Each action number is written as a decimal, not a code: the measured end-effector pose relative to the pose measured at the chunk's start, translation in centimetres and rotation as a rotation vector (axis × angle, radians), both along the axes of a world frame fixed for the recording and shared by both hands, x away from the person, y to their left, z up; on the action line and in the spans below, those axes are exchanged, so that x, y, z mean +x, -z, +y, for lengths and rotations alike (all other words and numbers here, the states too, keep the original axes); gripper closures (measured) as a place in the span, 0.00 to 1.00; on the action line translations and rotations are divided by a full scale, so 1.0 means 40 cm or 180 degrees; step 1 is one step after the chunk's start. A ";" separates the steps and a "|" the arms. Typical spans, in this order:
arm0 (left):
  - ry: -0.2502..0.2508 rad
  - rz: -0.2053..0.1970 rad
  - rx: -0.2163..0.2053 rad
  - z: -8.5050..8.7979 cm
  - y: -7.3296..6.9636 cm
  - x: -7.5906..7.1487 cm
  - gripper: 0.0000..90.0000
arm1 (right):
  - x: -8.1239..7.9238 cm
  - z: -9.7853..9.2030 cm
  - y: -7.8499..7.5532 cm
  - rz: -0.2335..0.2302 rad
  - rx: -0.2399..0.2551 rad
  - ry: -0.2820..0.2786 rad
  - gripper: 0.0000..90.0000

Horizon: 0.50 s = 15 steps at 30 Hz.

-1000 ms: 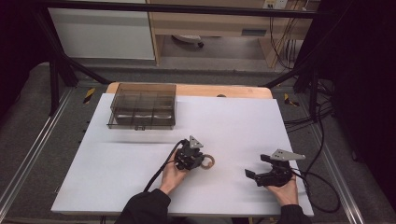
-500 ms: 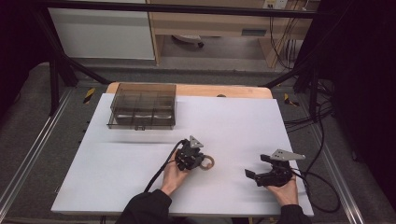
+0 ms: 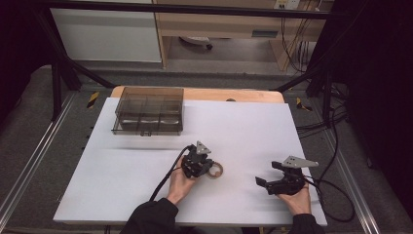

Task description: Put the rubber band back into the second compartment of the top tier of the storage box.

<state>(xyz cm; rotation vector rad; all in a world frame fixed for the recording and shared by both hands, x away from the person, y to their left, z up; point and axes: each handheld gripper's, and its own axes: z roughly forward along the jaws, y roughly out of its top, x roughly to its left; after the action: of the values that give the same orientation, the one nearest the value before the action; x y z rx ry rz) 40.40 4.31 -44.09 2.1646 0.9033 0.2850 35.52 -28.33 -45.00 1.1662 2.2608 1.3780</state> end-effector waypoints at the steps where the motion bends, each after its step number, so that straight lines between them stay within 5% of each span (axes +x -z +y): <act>1: -0.0001 -0.0003 -0.0010 0.001 -0.001 -0.001 0.95 | 0.000 0.000 0.000 0.0002 0.0001 0.0001 0.01; 15: 0.0031 0.0020 -0.0047 0.017 -0.015 -0.008 0.95 | 0.000 0.000 0.000 0.0002 0.0002 0.0002 0.01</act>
<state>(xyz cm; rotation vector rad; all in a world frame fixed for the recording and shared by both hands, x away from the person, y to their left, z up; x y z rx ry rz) 40.08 4.98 -43.49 2.1568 0.8956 0.2661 35.51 -28.33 -45.00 1.1674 2.2604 1.3787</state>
